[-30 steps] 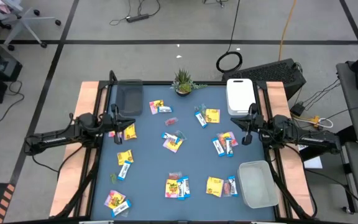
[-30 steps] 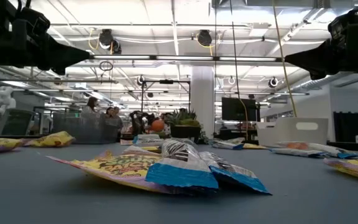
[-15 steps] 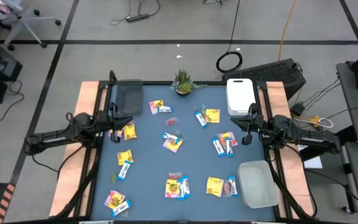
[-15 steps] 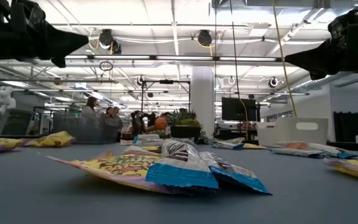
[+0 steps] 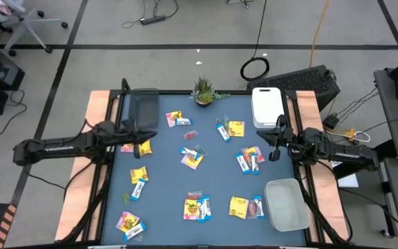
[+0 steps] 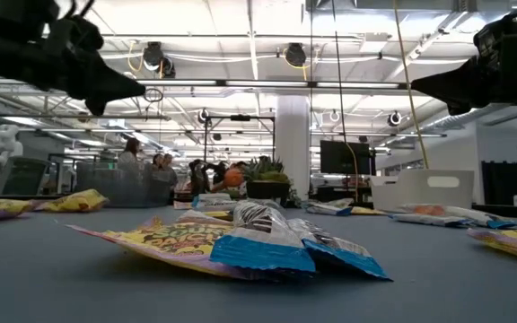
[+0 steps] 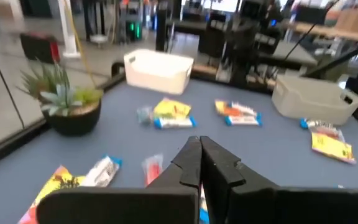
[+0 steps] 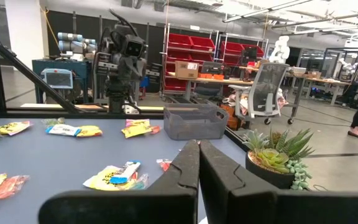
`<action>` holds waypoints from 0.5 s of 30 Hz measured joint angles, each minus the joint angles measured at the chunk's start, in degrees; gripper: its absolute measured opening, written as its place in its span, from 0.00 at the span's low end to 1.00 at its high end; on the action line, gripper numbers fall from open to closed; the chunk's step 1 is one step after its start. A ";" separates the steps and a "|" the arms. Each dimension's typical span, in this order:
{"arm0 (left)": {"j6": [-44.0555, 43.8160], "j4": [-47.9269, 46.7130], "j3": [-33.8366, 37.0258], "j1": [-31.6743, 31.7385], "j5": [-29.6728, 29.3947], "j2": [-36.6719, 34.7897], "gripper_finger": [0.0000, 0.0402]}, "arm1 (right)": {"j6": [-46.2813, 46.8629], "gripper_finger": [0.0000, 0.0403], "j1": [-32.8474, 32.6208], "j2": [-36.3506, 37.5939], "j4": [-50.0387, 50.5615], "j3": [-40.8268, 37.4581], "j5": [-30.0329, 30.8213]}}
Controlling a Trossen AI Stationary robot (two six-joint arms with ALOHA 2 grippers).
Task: Sort candy
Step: Put the top left white chocolate bar into the transparent black bin
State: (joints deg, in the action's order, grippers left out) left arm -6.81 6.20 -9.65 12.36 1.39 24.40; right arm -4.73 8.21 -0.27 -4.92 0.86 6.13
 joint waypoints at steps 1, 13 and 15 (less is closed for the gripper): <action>0.06 0.04 -1.13 0.00 0.00 1.88 0.01 | 0.00 0.00 0.00 -0.01 -0.01 0.00 0.00; 4.26 -6.59 -16.48 0.14 -0.09 27.66 0.01 | 0.00 0.00 0.00 0.00 -0.01 0.00 0.00; 5.63 -7.77 -19.41 0.73 -0.21 31.92 0.02 | 0.00 0.00 0.00 -0.02 -0.01 0.00 -0.02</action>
State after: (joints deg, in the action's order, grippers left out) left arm -1.18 -1.58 -29.06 13.09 1.18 56.32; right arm -4.73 8.21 -0.29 -4.93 0.86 6.11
